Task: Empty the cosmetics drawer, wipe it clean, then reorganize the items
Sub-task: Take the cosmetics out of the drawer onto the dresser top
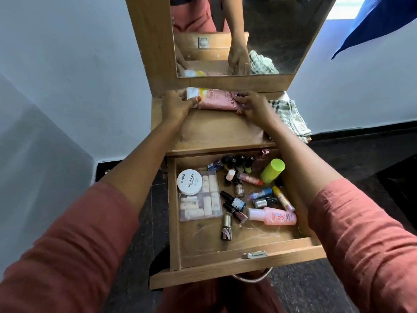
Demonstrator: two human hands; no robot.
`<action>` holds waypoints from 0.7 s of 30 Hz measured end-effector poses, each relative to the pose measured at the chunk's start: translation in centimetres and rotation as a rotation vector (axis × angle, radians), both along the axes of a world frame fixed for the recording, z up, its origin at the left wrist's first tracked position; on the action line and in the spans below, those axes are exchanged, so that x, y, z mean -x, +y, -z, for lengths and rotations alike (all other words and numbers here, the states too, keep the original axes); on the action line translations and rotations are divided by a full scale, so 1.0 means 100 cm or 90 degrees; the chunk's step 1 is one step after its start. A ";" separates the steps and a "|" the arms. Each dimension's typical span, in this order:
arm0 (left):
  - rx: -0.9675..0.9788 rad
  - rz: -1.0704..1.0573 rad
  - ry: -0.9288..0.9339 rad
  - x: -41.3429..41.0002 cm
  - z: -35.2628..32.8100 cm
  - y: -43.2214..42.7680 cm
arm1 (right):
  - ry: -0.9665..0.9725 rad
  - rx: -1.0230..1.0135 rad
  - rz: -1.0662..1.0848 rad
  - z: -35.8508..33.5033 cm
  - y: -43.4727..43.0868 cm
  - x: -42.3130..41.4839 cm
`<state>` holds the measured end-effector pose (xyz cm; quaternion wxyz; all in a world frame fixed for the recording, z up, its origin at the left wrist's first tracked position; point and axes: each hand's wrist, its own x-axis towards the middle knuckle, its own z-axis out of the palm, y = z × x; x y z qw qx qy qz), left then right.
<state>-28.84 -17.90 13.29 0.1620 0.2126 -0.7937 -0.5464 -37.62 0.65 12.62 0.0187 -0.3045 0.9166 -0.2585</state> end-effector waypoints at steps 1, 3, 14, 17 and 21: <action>0.016 -0.003 -0.001 0.002 0.000 0.000 | -0.002 0.002 0.006 0.001 -0.001 0.001; 0.035 -0.011 -0.005 0.004 0.002 -0.001 | -0.008 0.003 0.012 0.002 -0.002 0.000; 0.066 -0.094 -0.018 -0.010 -0.005 0.015 | 0.034 0.020 0.047 -0.007 0.011 -0.016; 0.065 -0.109 0.035 -0.023 -0.009 0.027 | 0.045 0.060 0.072 -0.009 0.022 -0.030; 0.093 -0.028 0.088 -0.052 -0.006 0.058 | 0.039 0.093 0.052 -0.014 0.036 -0.064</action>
